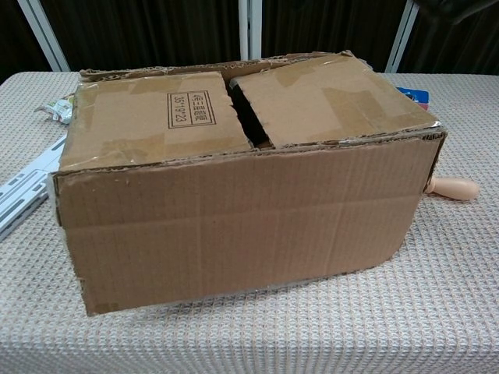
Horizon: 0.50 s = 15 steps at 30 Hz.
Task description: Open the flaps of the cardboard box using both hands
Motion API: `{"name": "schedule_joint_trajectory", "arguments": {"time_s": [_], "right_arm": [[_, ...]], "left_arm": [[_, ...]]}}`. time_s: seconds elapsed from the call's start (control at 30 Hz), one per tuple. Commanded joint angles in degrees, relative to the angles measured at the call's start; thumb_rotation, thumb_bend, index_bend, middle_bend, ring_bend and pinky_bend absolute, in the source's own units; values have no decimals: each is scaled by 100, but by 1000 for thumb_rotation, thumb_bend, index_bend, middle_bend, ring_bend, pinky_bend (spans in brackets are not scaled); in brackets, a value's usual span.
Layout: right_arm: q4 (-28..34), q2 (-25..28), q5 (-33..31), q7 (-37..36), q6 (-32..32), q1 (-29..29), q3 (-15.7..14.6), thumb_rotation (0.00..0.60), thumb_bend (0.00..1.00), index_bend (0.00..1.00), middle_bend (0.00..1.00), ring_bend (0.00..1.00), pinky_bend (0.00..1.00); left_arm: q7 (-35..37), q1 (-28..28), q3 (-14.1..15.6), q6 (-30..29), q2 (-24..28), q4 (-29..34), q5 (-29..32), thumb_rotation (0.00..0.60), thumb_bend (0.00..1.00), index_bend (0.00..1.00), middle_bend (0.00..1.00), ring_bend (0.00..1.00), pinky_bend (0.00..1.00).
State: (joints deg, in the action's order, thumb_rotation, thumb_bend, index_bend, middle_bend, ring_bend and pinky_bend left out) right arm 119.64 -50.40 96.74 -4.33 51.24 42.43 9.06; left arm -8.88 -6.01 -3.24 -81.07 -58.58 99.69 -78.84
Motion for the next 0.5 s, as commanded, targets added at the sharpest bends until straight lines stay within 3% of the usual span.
{"name": "schedule_joint_trajectory", "arguments": {"time_s": [0.03, 0.23, 0.5], "right_arm": [[-411, -679, -720, 678, -675, 478, 171, 600, 892, 234, 194, 0, 0], [-679, -1213, -1334, 1177, -1063, 835, 230, 600, 899, 245, 174, 0, 0], [-792, -1490, -2003, 1808, -1171, 1062, 189, 600, 901, 257, 175, 0, 0]], "left_arm": [[68, 21, 14, -10, 6, -54, -3, 240, 0, 101, 123, 111, 213], [222, 33, 11, -8, 9, -173, -3, 241, 0, 101, 124, 111, 213], [381, 28, -5, 0, -27, -333, -11, 241, 0, 101, 124, 111, 212]]}}
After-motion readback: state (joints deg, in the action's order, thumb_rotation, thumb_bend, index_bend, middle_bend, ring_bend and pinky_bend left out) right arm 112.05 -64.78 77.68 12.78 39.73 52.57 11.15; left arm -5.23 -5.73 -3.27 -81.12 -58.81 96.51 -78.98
